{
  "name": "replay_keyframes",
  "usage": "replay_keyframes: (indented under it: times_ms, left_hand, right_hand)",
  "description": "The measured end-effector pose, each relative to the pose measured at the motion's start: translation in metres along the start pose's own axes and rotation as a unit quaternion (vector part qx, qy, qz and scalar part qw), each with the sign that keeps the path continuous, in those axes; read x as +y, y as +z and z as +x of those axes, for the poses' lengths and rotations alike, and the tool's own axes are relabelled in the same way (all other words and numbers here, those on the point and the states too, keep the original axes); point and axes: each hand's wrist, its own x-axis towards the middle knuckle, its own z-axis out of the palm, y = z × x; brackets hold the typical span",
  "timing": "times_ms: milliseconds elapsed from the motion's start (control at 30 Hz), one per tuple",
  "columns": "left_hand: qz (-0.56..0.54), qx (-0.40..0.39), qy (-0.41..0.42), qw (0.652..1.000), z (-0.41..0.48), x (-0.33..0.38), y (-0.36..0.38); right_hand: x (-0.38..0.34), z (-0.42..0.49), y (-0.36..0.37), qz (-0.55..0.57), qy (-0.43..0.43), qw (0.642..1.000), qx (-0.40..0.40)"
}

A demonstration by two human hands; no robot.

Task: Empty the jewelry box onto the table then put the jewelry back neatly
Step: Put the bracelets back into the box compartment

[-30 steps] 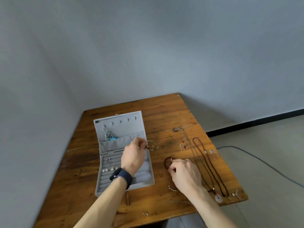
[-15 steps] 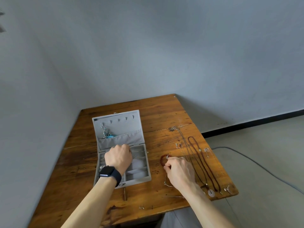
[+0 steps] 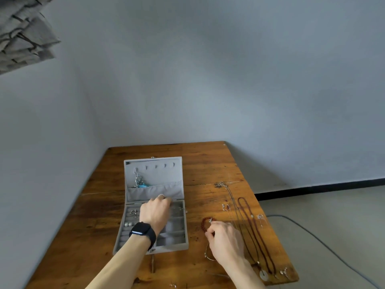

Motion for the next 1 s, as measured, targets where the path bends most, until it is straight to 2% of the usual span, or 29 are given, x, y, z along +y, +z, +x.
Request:
replay_keyframes:
  times_ms: [133,233,400,567,700,833,1000]
  left_hand:
    - [-0.079,0.007,0.026,0.996,0.005,0.014,0.000]
    - [-0.046,-0.017,0.058,0.997,0.007,0.021,0.003]
    - [0.041,-0.010,0.093,0.995,0.010,0.028,0.003]
    - [0.058,-0.012,0.050,0.997,0.006,0.017,0.004]
    - [0.004,-0.047,0.053,0.997,0.001,0.010,0.004]
    - [-0.066,0.001,0.035,0.997,-0.013,0.002,-0.005]
    - [-0.123,0.124,-0.012,0.985,-0.067,-0.027,-0.006]
  right_hand:
    - [0.001,0.002,0.002,-0.011,-0.003,1.000,0.001]
    - [0.000,0.000,0.004,-0.019,-0.006,1.000,-0.002]
    - [0.001,0.002,0.004,-0.022,-0.005,1.000,-0.001]
    - [0.003,0.002,0.005,-0.019,-0.004,1.000,0.005]
    - [0.004,0.003,0.004,-0.023,-0.016,1.000,0.005]
    - [0.003,0.006,0.000,-0.045,-0.042,0.998,-0.018]
    - [0.004,0.009,-0.007,-0.044,-0.053,0.997,-0.027]
